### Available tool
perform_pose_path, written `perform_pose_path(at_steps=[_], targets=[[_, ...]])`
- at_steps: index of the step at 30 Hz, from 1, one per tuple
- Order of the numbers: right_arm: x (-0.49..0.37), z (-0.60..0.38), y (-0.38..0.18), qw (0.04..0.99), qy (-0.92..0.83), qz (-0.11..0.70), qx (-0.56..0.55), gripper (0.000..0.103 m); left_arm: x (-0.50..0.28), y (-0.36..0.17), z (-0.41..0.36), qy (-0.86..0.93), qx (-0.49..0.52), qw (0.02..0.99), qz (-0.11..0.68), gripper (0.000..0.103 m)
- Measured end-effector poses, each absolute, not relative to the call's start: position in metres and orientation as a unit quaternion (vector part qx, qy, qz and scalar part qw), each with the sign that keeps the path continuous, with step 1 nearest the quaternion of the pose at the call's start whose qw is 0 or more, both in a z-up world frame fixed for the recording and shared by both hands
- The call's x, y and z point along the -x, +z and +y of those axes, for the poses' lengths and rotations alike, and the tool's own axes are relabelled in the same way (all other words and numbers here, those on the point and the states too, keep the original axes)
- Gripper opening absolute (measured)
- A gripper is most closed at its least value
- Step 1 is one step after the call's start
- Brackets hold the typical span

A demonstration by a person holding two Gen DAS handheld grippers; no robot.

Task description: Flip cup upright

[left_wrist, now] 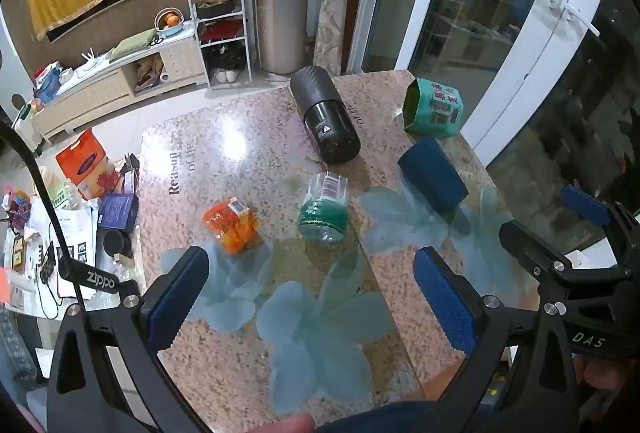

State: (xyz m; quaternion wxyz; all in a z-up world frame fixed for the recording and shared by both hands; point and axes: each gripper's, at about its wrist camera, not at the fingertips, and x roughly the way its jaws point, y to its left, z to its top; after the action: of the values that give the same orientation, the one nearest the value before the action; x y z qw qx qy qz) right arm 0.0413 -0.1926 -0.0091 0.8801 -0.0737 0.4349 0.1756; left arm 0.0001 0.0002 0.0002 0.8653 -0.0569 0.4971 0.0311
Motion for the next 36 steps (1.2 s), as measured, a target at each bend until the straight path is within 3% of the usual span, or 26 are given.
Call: perform_pose_path(at_steps=[36], targets=[[-0.0400,-0.1915,-0.0102,0.874,0.178,0.445,0.074,0.103,0.0010,0.0049,-0.0022,0.030,0.053,0.869,0.491,0.103]])
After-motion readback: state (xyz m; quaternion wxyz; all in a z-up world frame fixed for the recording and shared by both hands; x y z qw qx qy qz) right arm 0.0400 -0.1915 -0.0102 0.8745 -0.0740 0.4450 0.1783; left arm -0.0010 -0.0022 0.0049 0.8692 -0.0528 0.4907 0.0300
